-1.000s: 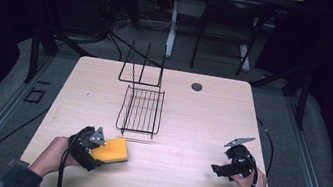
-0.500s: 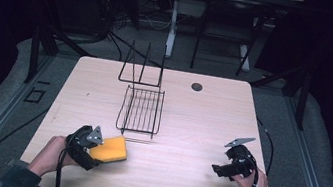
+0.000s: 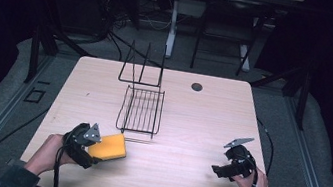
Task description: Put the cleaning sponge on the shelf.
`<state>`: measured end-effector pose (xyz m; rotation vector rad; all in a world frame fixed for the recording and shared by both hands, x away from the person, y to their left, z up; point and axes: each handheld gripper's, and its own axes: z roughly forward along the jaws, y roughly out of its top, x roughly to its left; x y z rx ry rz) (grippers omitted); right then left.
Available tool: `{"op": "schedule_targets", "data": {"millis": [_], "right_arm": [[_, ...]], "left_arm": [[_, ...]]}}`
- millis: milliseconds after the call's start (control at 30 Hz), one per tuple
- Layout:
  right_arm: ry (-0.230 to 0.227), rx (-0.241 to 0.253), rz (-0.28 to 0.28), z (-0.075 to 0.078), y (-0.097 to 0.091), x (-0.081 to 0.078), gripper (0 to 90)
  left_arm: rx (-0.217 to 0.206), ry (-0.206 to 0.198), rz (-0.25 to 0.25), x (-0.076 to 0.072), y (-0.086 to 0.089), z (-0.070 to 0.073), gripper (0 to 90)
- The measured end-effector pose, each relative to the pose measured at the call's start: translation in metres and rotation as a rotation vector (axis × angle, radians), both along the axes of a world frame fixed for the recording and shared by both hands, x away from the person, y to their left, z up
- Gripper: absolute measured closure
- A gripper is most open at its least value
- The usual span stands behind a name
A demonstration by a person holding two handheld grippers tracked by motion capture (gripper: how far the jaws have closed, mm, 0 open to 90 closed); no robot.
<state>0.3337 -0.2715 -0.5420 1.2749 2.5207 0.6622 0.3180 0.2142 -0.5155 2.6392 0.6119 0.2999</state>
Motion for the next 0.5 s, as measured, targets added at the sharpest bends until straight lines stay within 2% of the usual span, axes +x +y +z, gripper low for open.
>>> {"op": "schedule_targets", "data": {"millis": [233, 500], "right_arm": [[-0.003, -0.002, 0.010, 0.000, 0.001, -0.001, 12.1], [-0.005, -0.005, 0.012, 0.000, 0.001, -0.001, 12.3]], "left_arm": [[-0.007, 0.005, -0.002, 0.000, 0.001, 0.006, 21.6], [-0.007, -0.010, -0.016, 0.003, -0.005, 0.012, 21.6]]}}
